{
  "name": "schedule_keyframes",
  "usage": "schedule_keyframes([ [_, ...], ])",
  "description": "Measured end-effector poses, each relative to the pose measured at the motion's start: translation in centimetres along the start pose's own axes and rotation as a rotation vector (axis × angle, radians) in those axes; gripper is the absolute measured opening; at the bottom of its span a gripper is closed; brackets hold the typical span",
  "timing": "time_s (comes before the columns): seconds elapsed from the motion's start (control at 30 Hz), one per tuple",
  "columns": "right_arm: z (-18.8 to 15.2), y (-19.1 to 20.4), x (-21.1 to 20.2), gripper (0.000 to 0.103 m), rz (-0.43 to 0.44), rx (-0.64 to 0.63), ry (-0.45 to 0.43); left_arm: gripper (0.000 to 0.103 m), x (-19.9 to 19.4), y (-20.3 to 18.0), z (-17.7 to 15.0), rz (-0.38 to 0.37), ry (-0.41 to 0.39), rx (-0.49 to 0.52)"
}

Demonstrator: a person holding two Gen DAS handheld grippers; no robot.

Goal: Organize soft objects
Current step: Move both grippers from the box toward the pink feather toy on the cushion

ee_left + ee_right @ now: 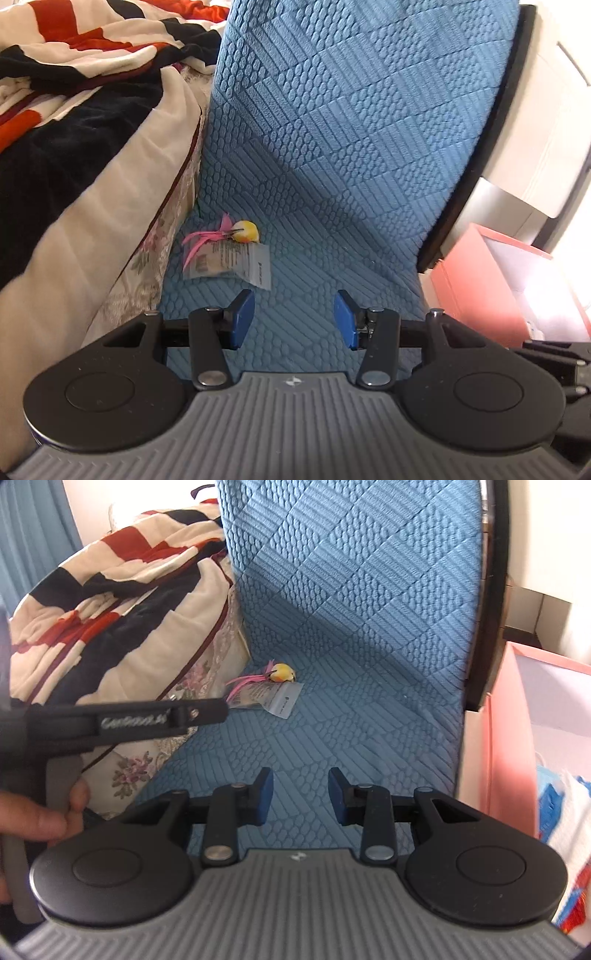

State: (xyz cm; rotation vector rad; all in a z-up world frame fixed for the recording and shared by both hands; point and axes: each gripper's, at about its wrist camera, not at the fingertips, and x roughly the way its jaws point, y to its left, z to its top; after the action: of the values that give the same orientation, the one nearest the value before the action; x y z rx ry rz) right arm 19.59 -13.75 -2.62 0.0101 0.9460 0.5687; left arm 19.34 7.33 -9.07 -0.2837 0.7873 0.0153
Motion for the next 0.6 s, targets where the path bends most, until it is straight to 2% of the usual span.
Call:
schedule_keyframes([
  [0.6,3.9,0.4,8.9,0.035,0.090,-0.060,0.012,0.055,9.5,2.7,5.6,0.000,0.063,-0.035],
])
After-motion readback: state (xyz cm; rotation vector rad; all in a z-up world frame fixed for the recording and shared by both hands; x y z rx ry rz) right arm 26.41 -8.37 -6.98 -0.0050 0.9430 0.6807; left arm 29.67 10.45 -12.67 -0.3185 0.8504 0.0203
